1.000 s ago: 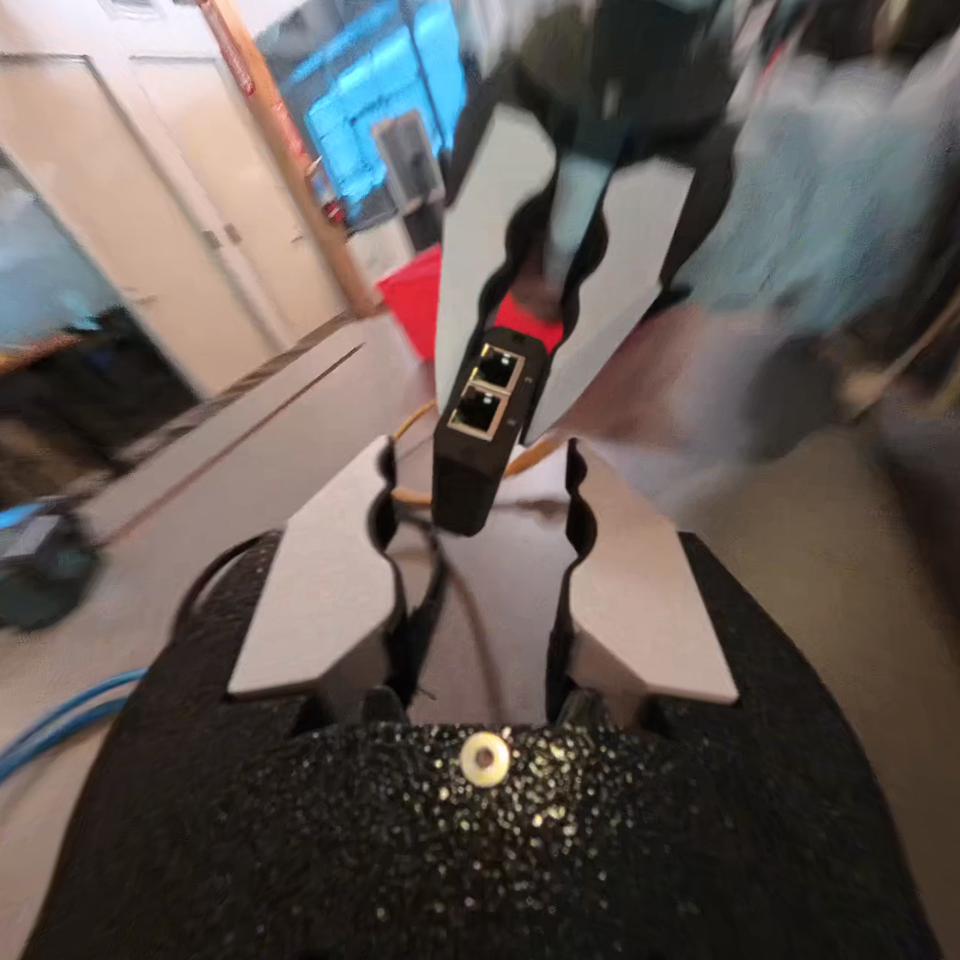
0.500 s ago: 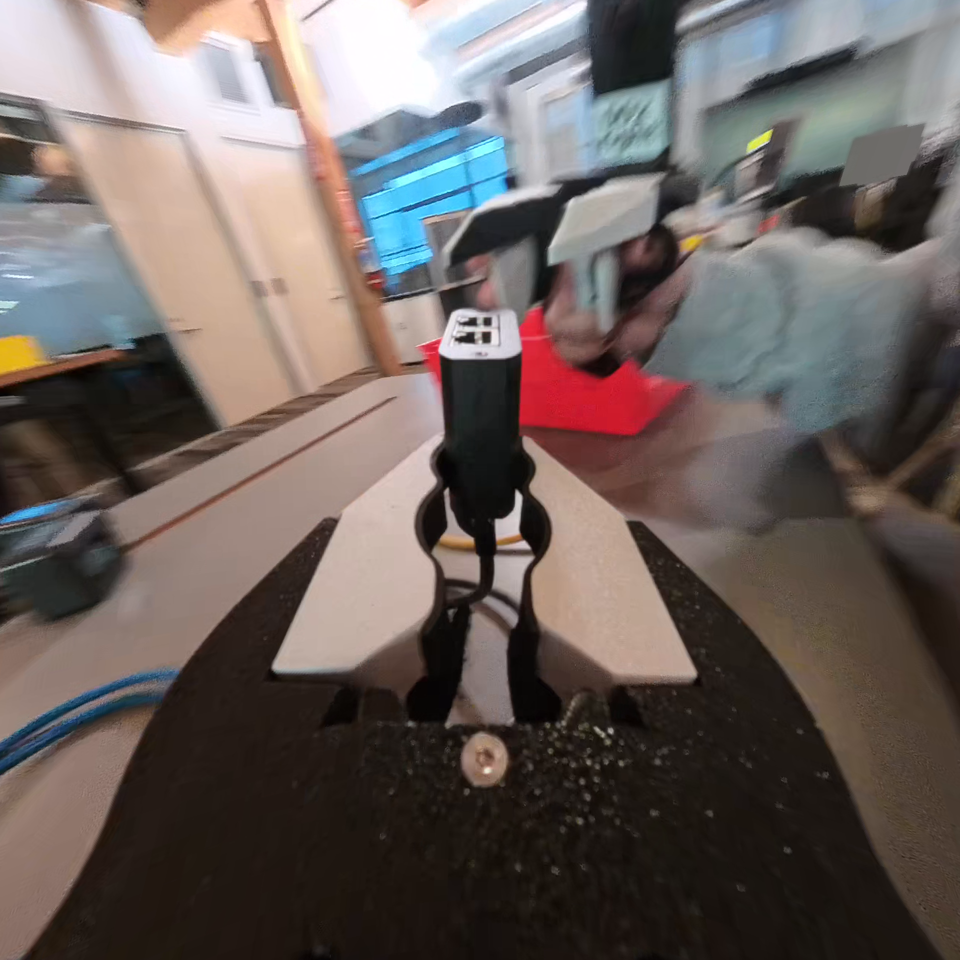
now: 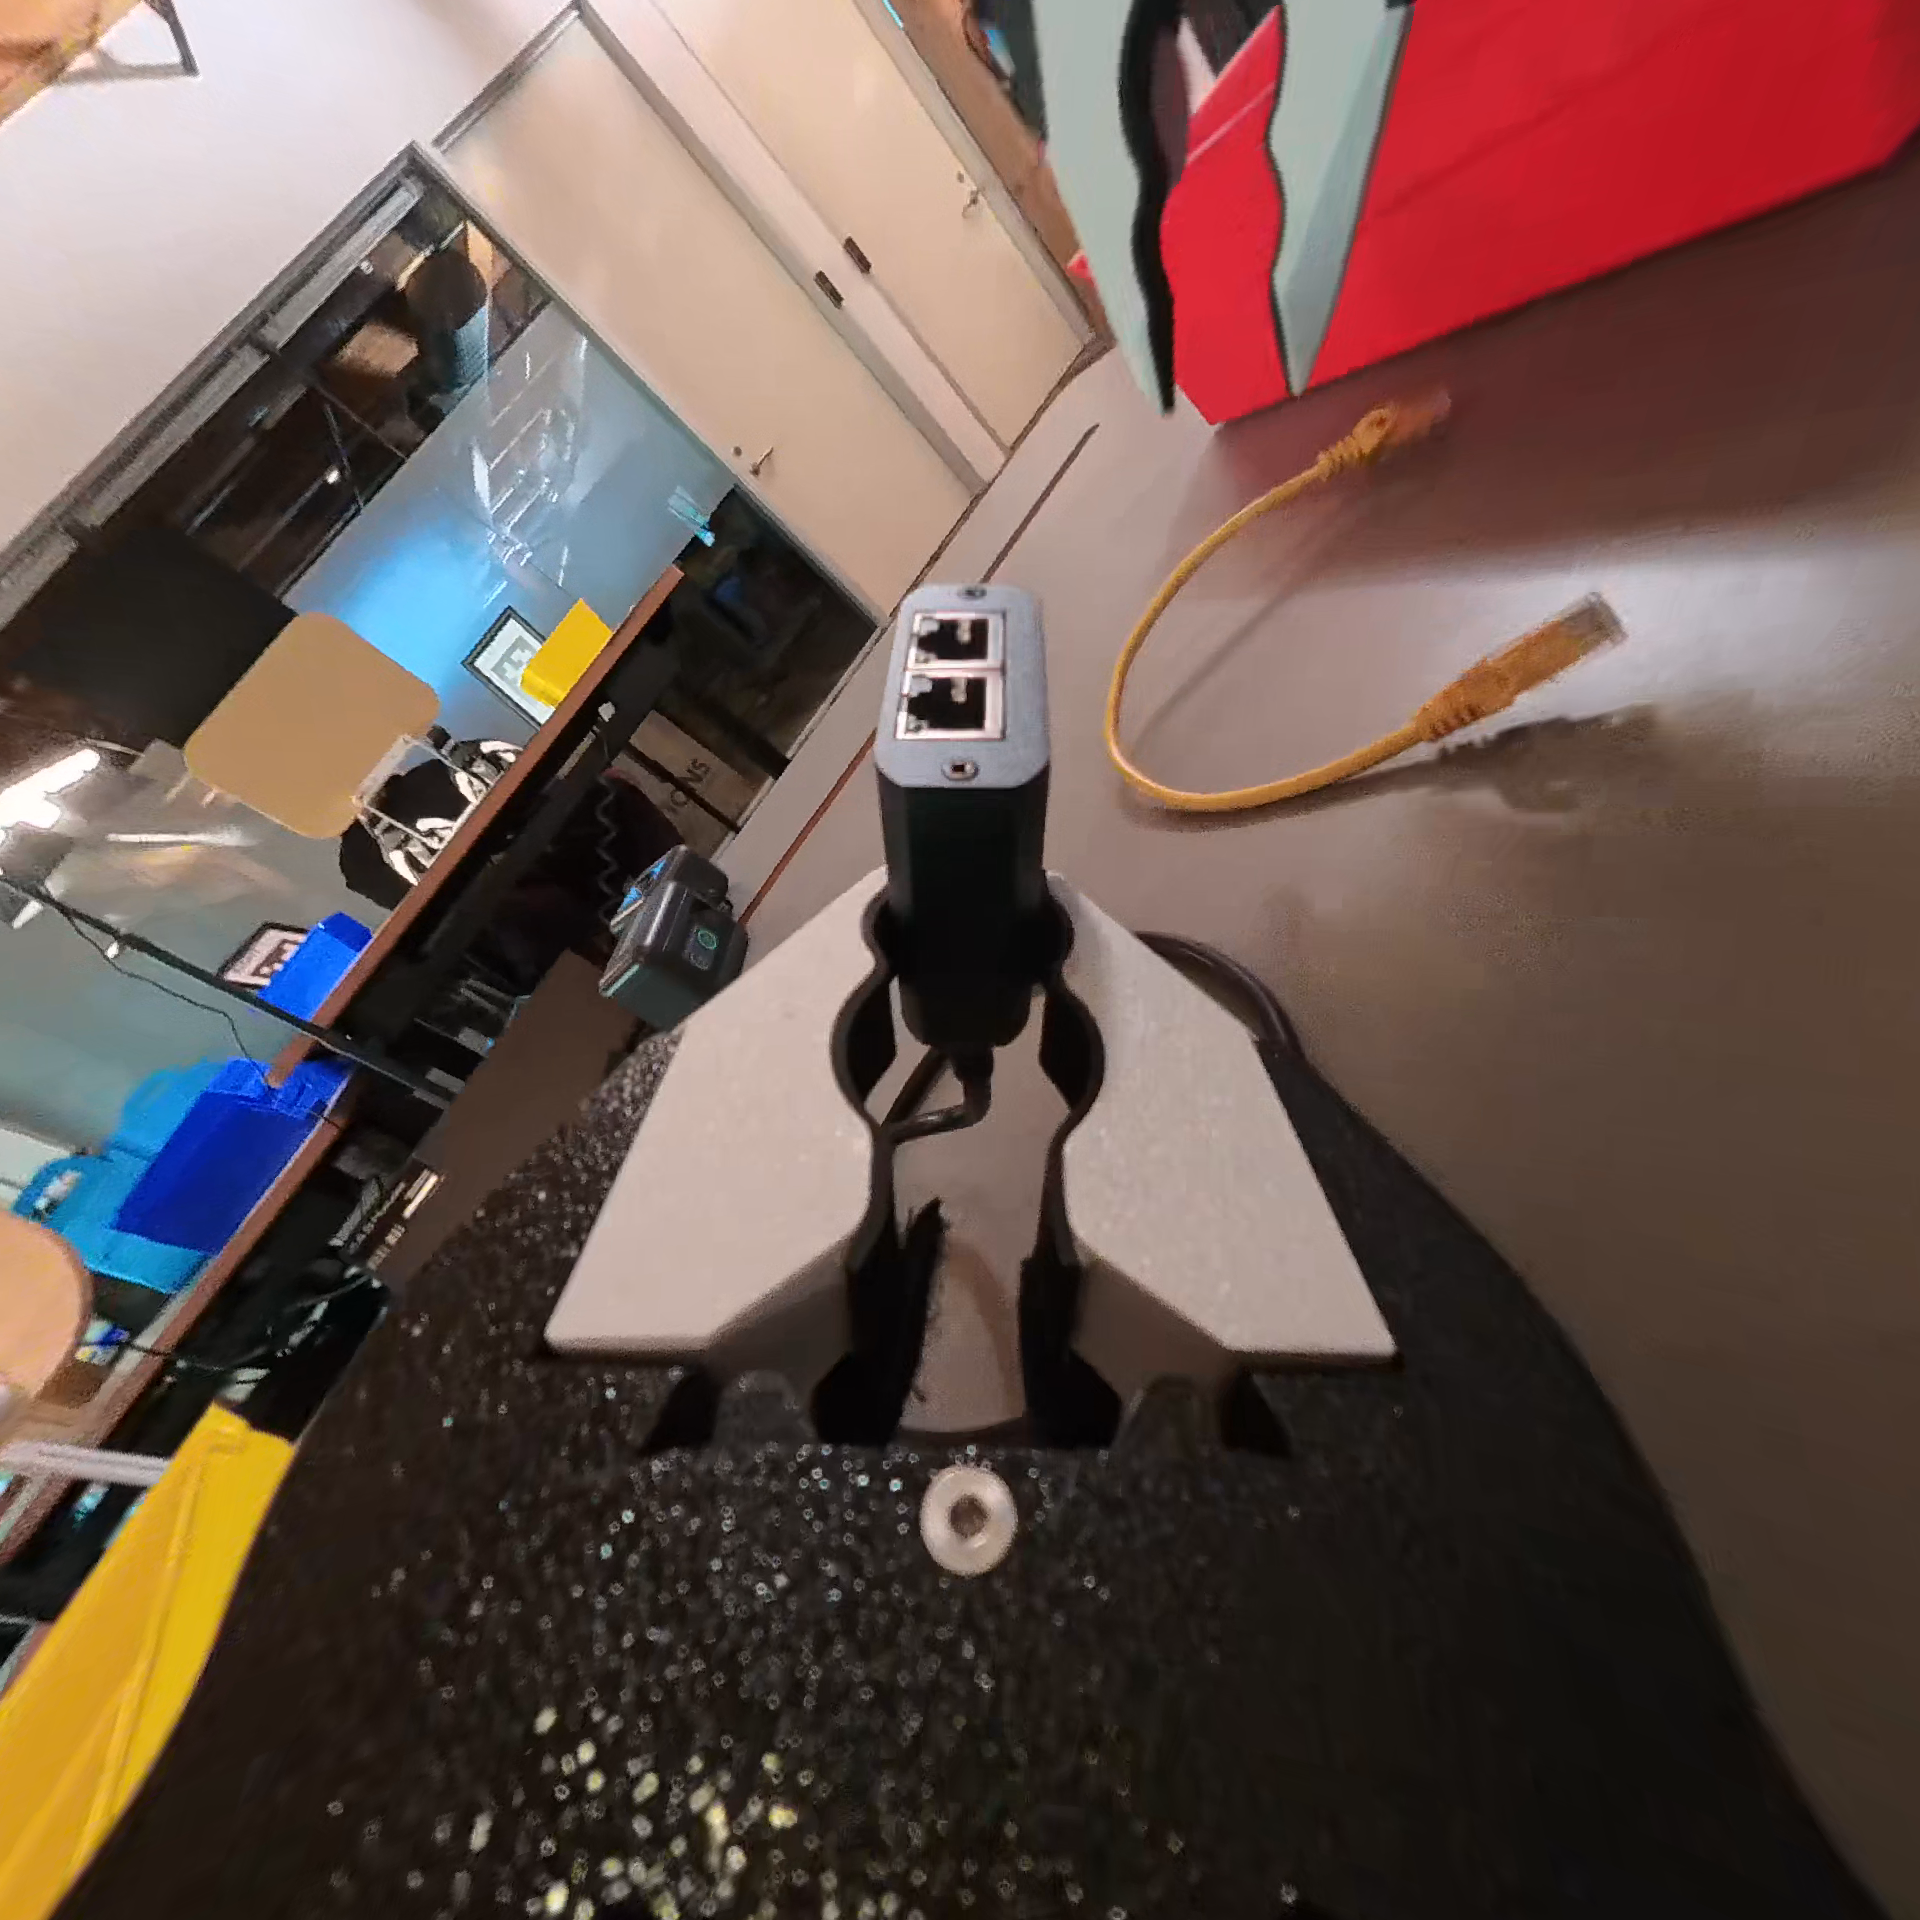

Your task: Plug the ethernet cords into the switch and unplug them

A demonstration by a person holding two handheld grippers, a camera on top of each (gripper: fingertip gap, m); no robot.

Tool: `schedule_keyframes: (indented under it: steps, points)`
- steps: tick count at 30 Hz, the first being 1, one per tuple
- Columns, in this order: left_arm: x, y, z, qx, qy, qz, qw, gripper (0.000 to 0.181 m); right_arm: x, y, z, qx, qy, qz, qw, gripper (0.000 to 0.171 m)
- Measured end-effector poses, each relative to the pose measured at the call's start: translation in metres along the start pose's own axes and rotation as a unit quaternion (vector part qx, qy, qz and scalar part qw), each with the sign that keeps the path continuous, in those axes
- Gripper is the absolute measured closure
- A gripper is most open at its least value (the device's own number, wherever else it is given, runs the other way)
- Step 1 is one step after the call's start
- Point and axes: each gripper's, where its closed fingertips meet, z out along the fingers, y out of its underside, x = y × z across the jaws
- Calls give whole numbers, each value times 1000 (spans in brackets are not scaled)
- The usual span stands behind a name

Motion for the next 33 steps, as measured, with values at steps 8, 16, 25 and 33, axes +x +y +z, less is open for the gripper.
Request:
schedule_keyframes:
  steps: [8, 16, 25, 33]
  points:
    - [4, 4, 0, -5, 12, -2, 1000, 159, -36, -43, 48, 53, -32, -270, 961, 118]
    - [1, 9, -1, -6, 15, -33, 999, 159, -48, -66, 70, 43, -53, -318, 945, 143]
    - [-8, 20, 0, -37, -11, -42, 998, 160, -44, -75, 81, -4, -67, -55, 996, 158]
    - [-8, 20, 1, -35, -6, -51, 998, 160, -36, -77, 65, 74, -127, -155, 977, 134]
